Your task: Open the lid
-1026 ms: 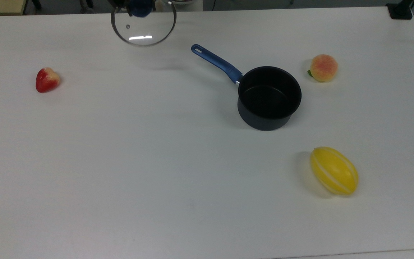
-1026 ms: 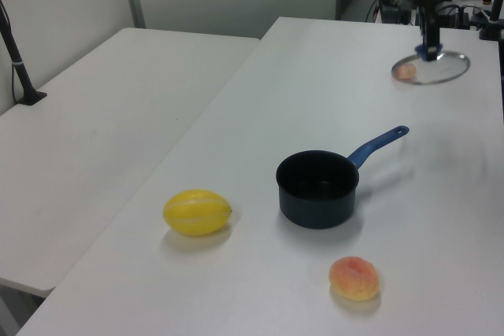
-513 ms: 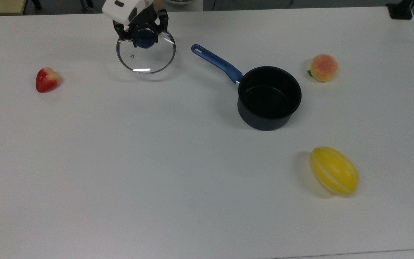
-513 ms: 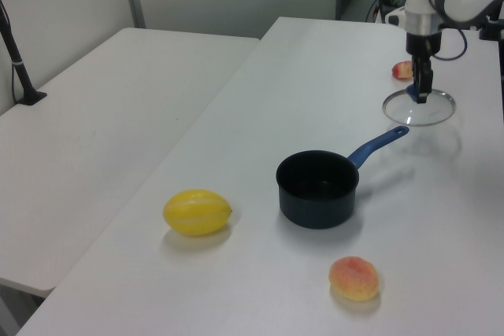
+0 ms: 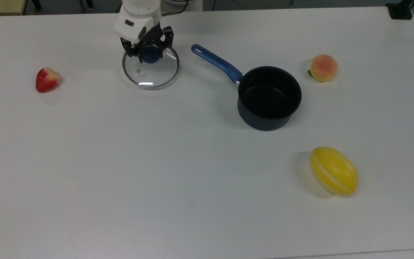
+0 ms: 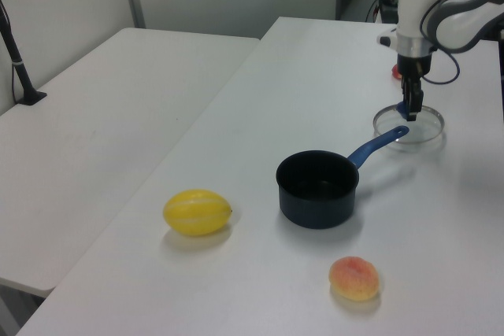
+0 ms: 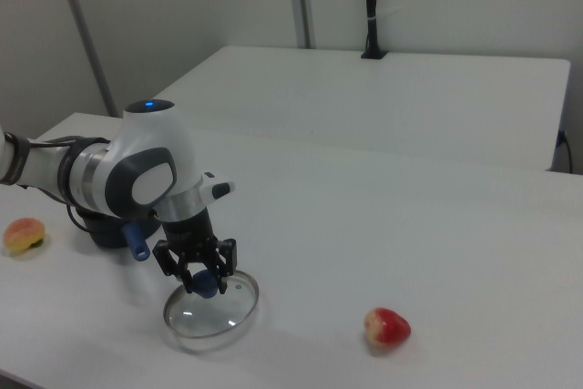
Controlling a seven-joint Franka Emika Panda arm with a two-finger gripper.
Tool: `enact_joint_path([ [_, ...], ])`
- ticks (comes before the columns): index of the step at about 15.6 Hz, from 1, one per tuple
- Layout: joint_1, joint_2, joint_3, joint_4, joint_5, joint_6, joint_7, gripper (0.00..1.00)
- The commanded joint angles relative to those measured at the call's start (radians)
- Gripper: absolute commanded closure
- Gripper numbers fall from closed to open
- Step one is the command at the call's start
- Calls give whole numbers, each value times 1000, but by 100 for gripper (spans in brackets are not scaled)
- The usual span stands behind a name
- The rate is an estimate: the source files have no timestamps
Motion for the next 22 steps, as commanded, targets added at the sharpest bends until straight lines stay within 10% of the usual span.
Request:
enact_joint_path([
  [1,20,18,-4,-17,-13,45,-4,86],
  [4,22,18,-4,-12,-13,31,-2,67],
  [6,20,17,-4,-11,-13,16,-2,5],
  [7,20,15,-4,-11,-13,7,-2,0],
  [11,10,-8,-4,12,-12,-73,0,0],
  [22,-39,-8,-2,491,68,-533,110,0],
])
